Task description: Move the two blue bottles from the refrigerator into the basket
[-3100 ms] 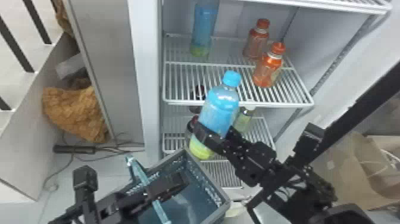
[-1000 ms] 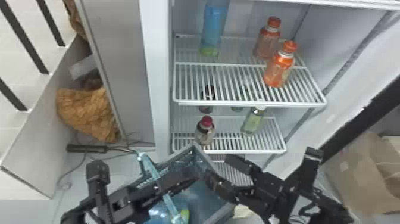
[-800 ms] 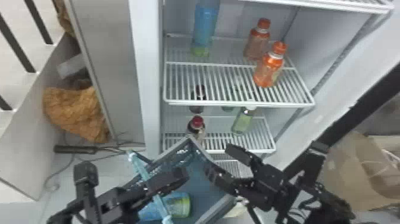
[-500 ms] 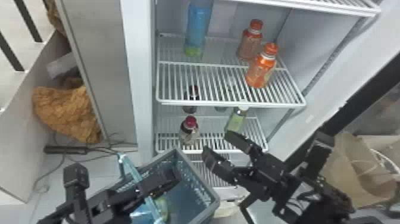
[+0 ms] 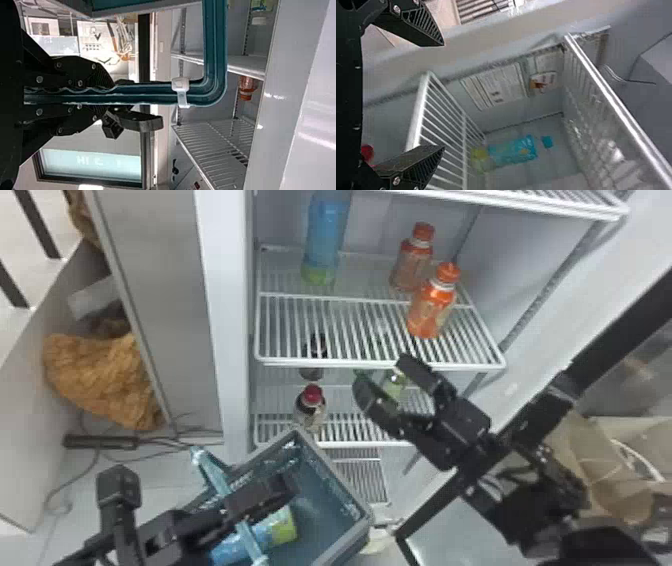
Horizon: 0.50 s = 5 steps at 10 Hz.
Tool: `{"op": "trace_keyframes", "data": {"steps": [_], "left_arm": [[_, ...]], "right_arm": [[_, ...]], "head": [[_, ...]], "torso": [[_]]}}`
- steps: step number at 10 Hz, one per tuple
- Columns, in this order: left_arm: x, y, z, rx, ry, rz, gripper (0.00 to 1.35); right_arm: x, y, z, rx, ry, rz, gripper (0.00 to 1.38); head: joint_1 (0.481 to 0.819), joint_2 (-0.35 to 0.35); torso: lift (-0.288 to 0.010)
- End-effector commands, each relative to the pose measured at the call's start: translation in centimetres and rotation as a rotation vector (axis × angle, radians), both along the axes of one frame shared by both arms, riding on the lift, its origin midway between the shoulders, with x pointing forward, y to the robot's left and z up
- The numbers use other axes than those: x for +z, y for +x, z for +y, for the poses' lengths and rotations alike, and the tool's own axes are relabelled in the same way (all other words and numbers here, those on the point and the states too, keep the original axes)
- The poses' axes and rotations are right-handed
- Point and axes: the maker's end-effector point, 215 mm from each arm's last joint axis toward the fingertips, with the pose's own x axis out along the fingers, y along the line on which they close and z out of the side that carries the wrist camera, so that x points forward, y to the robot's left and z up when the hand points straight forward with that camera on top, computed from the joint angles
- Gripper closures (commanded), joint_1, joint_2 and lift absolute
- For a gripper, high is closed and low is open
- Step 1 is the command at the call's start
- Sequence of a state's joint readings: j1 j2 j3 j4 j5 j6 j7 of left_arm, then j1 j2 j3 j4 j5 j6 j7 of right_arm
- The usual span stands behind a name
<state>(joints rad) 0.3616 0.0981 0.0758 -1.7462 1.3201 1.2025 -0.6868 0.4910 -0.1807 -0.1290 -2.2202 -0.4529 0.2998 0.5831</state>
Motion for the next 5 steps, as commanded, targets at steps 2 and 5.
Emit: {"op": "trace_keyframes", "data": {"steps": [2,5], "left_arm": [[0.0,0.0,0.0,0.000,-0.002,0.001,1.20],[0.1,-0.1,-0.1,-0.001,-0.005,0.001,1.20]], "right_arm": [[0.9,3.2,-2.6,-0.088,-0.021,-0.061,0.13],[1.5,6.9,-2.4,-0.109,-0.024,-0.099,0.13]], "head": [[0.695,-0.246],[0.695,-0.259]], "torso": [[-0.010],[-0.010]]}}
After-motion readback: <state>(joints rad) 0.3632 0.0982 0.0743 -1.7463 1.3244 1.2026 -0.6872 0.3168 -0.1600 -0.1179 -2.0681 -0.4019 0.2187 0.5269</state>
